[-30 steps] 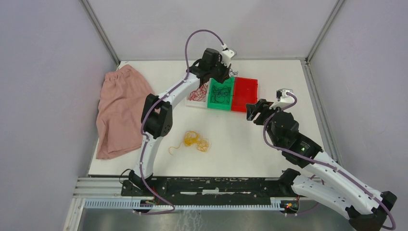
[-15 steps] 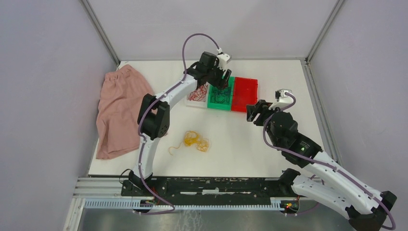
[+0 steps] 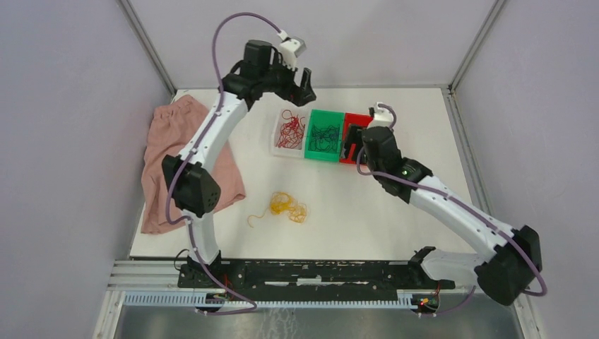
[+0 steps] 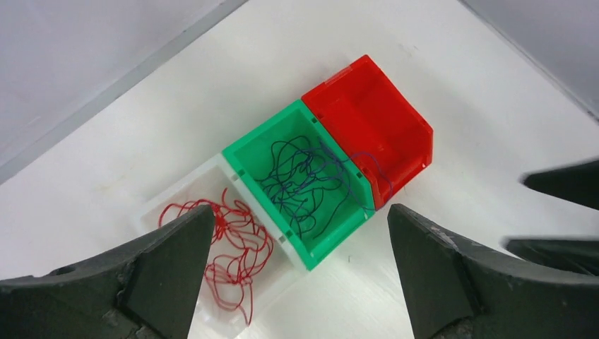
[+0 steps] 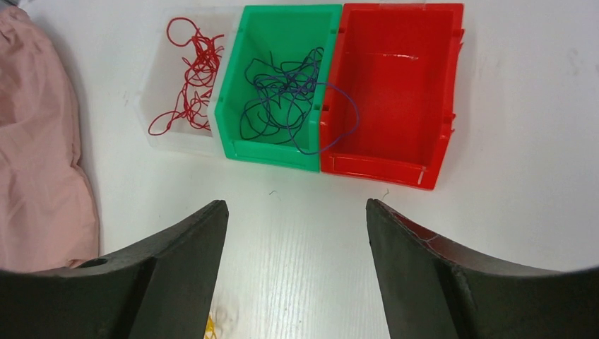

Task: Untangle the cables
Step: Place the cable in the bin.

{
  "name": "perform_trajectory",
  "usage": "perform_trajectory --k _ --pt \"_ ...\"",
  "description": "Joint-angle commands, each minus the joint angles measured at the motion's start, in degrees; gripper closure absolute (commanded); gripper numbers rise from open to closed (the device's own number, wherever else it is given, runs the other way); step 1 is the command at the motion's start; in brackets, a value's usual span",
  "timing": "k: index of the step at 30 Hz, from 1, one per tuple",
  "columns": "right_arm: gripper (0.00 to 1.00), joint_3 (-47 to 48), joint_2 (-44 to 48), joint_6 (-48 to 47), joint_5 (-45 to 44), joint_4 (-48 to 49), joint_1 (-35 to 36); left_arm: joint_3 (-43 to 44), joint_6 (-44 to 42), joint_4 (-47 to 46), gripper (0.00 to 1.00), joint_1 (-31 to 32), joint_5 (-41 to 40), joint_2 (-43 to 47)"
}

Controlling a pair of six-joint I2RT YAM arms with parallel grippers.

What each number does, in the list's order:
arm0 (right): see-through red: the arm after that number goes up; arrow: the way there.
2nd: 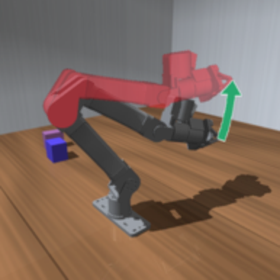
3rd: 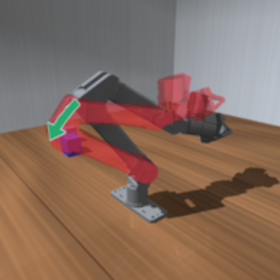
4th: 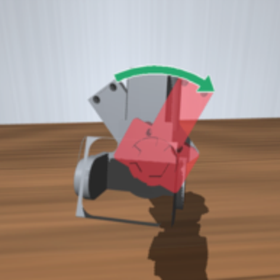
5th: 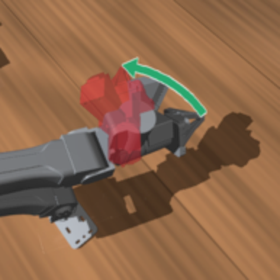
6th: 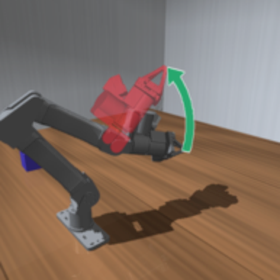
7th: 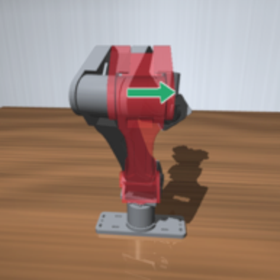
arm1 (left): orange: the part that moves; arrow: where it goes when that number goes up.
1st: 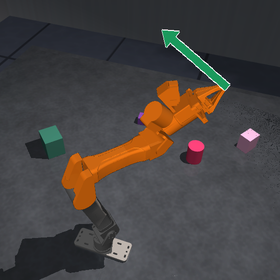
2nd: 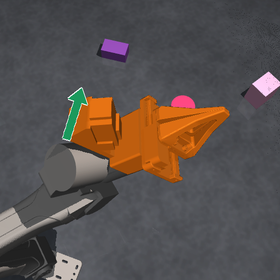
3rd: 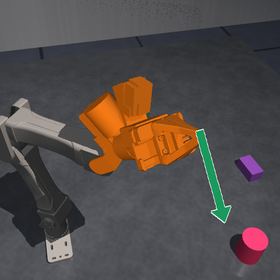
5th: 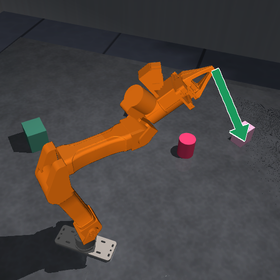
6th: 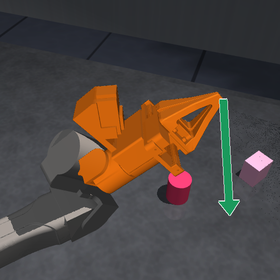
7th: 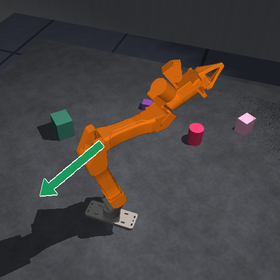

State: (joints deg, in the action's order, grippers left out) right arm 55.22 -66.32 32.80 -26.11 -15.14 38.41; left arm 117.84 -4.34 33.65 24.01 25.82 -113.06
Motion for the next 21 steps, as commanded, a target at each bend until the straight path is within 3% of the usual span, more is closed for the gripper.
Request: perform_trajectory --k 1,6,11,21 --pt "0.20 5.9 -8.5 4.4 10.3 2.9 -6.5 0.9 2.5 6.1 0.01 -6.7 7.3 9.8" --pt "0.22 6.0 -18.2 14.1 20.7 7.8 -14.1 -1.7 2.5 13.5 0.01 -14.0 5.9 14.3" --pt "0.27 7.8 -25.3 20.8 28.2 13.8 -17.7 -3.6 5.2 16.4 0.01 -22.6 10.6 16.6" --pt "0.35 9.0 -32.5 28.3 27.9 15.6 -18.0 -15.1 1.3 11.6 0.01 -25.9 11.2 22.8"
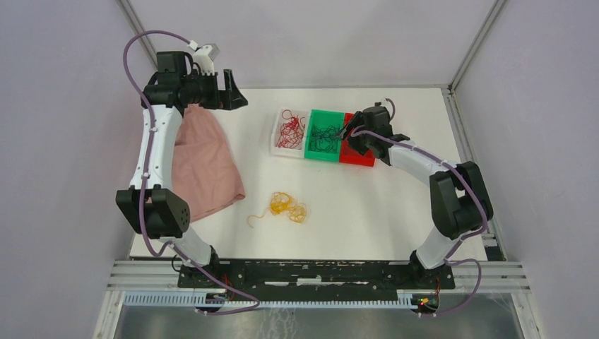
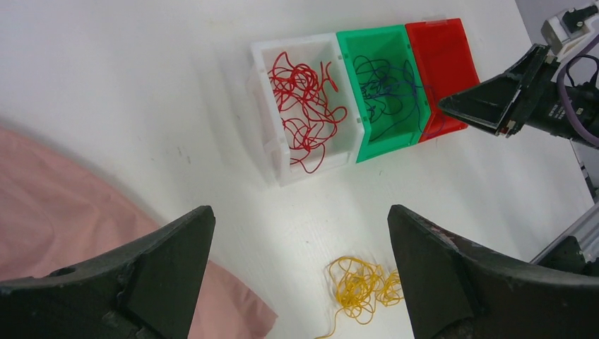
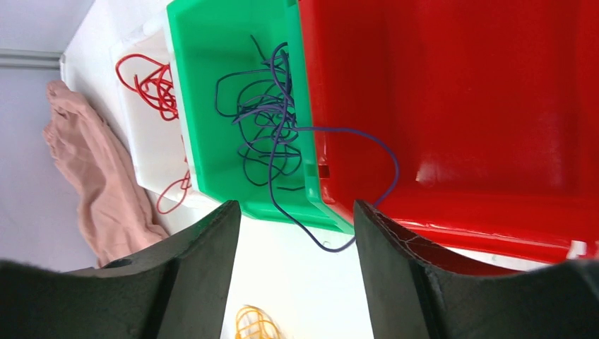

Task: Untangle the cables
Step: Place the cable in the bin.

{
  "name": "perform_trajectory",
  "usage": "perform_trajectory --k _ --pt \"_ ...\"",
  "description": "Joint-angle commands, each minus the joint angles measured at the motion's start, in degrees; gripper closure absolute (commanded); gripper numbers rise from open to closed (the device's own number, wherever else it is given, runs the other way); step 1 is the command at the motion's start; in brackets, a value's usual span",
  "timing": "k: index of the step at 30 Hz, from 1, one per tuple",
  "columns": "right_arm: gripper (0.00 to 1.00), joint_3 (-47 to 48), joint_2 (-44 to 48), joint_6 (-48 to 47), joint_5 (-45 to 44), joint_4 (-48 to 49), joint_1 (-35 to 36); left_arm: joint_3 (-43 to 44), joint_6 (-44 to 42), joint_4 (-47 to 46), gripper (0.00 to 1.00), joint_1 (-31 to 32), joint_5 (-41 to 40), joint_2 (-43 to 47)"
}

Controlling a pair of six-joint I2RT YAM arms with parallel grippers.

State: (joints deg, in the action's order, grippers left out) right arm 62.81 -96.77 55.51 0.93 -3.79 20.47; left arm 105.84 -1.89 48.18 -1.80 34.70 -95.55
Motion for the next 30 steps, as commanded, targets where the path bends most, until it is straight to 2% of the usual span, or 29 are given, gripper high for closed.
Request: perform_trajectory --k 1,8,14,23,30 --pt "0.36 1.1 -2.4 6.2 0.7 4.4 0.0 -4.2 -1.0 -3.5 0.01 -0.1 1.8 6.0" --pt "0.36 -2.0 -0.4 7.4 -3.3 3.9 0.0 -5.4 -4.0 -2.1 0.01 -0.2 0.4 6.9" --pt "0.36 -4.8 0.2 7.6 -5.1 5.1 0.0 -5.6 -2.6 -2.2 0.01 -0.2 2.5 6.4" --pt "0.35 -0.8 4.5 -1.0 -8.7 1.5 -0.1 -8.2 -2.0 -3.5 0.01 -0.2 3.0 7.1" --pt "0.35 -0.2 2.2 -4.9 -8.2 1.8 -0.9 -8.9 -1.9 -3.6 0.01 -0.2 3.4 7.9"
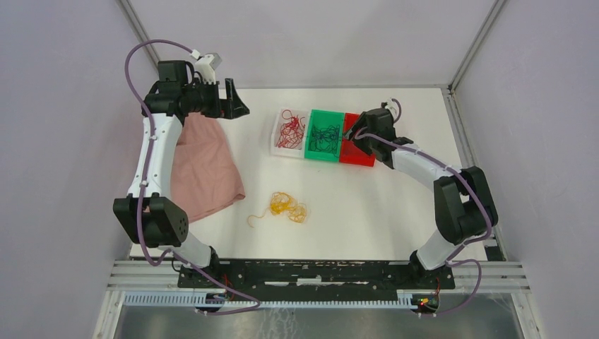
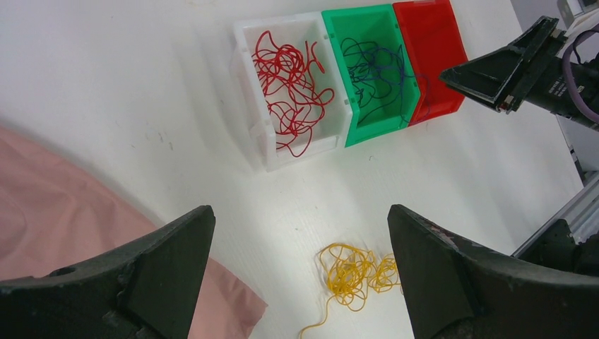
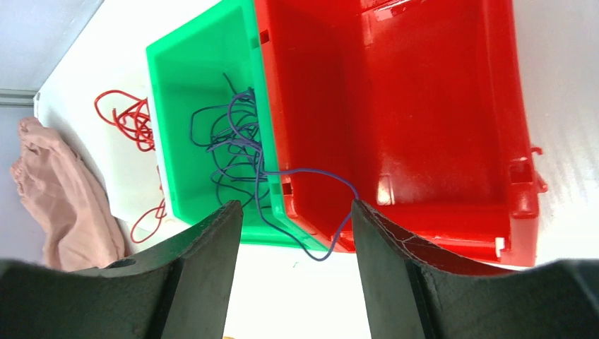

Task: Untangle the cables
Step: Place the cable in the bin.

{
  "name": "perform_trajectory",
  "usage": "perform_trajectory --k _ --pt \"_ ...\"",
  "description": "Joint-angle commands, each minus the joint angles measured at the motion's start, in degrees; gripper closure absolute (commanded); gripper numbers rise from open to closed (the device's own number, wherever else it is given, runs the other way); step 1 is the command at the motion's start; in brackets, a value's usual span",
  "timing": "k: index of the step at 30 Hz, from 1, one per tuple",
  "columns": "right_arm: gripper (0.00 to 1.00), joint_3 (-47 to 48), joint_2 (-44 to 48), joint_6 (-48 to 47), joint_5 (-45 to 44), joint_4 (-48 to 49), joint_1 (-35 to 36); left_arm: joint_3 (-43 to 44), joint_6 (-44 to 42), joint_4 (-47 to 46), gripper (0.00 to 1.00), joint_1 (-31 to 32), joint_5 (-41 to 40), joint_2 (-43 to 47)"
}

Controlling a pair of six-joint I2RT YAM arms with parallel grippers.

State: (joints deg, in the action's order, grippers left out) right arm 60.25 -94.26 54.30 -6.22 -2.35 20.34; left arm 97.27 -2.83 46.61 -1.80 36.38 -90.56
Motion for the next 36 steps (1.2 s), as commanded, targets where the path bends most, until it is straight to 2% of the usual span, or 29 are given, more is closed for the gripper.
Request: perform_trajectory --k 1,5,13,28,36 --pt "0.35 2.7 -1.1 -4.1 -1.1 0.2 -0.8 -0.5 -1.1 -2.0 0.01 -0.2 1.8 3.1" --pt "0.34 2.5 -4.0 -3.7 -0.1 1.3 -1.4 -1.0 -1.6 -2.2 0.01 -0.3 1.7 4.0" --pt "0.35 0.2 -9.3 1.9 9.8 11.6 -2.8 -1.9 -1.8 -2.5 0.01 -0.4 2.4 4.7" --pt "0.43 -7.7 -9.2 15.0 16.9 32.9 -3.5 -3.1 -1.7 -3.3 0.01 -0.6 4.9 5.8" --pt "0.56 -7.9 -5.9 12.6 15.3 31.7 -3.2 -3.5 -1.9 -3.3 0.01 -0.8 5.0 6.3"
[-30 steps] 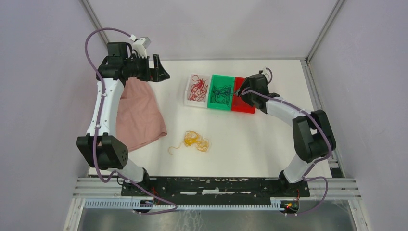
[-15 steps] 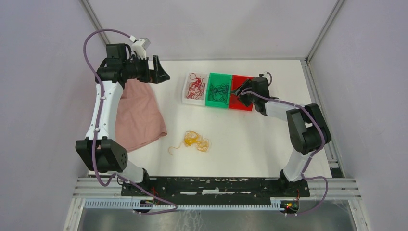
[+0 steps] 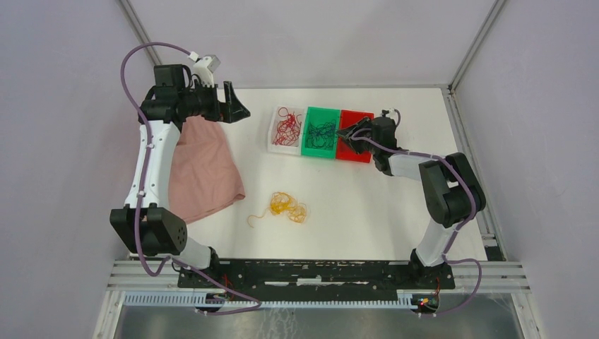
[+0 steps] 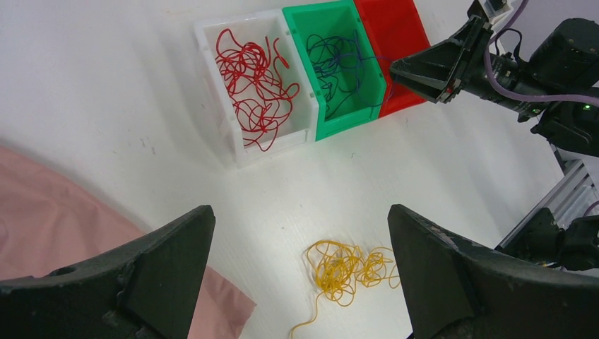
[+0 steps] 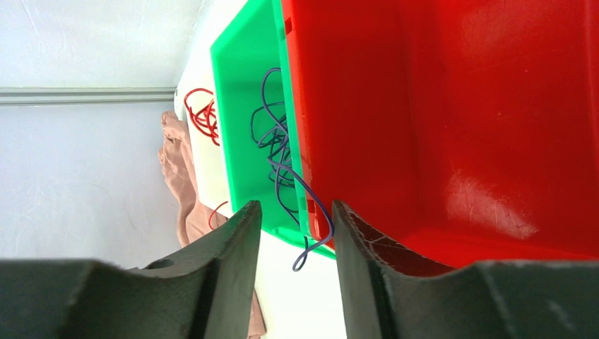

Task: Untangle the cables
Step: Place the cable in the bin.

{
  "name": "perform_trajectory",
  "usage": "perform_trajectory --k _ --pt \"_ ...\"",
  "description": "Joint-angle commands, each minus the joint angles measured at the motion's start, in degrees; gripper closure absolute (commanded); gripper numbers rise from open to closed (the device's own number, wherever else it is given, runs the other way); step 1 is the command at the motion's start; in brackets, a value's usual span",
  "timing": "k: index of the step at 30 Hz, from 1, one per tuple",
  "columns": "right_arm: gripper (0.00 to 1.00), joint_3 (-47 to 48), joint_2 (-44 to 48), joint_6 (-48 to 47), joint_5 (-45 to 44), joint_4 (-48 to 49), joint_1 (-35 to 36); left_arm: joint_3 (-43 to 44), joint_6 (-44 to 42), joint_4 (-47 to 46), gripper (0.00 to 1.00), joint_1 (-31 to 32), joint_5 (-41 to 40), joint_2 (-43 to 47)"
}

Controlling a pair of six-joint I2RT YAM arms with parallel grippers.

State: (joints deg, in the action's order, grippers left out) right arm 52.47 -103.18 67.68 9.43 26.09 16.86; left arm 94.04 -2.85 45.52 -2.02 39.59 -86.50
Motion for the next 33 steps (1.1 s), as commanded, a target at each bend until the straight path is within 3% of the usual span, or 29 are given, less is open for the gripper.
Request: perform_trajectory --k 1,11,22,33 --pt "0.57 0.4 3.3 -1.7 -0.7 2.1 0.4 -0.3 -1.8 -2.2 0.01 -0.6 1.9 2.2" --pt "0.82 7.8 2.6 -10.5 -3.1 -7.9 3.2 -0.6 -2.1 -2.2 0.01 -0.9 1.9 3.0" --pt "0.93 20.2 -2.6 -21.7 -9.4 -19.6 8.0 -0.5 -2.5 -1.7 0.01 -1.7 2.1 2.9" --pt "0.99 37.0 -14.6 -35.4 -22.0 -35.1 13.9 -0.8 -3.0 -1.1 0.01 -2.0 3.3 3.2"
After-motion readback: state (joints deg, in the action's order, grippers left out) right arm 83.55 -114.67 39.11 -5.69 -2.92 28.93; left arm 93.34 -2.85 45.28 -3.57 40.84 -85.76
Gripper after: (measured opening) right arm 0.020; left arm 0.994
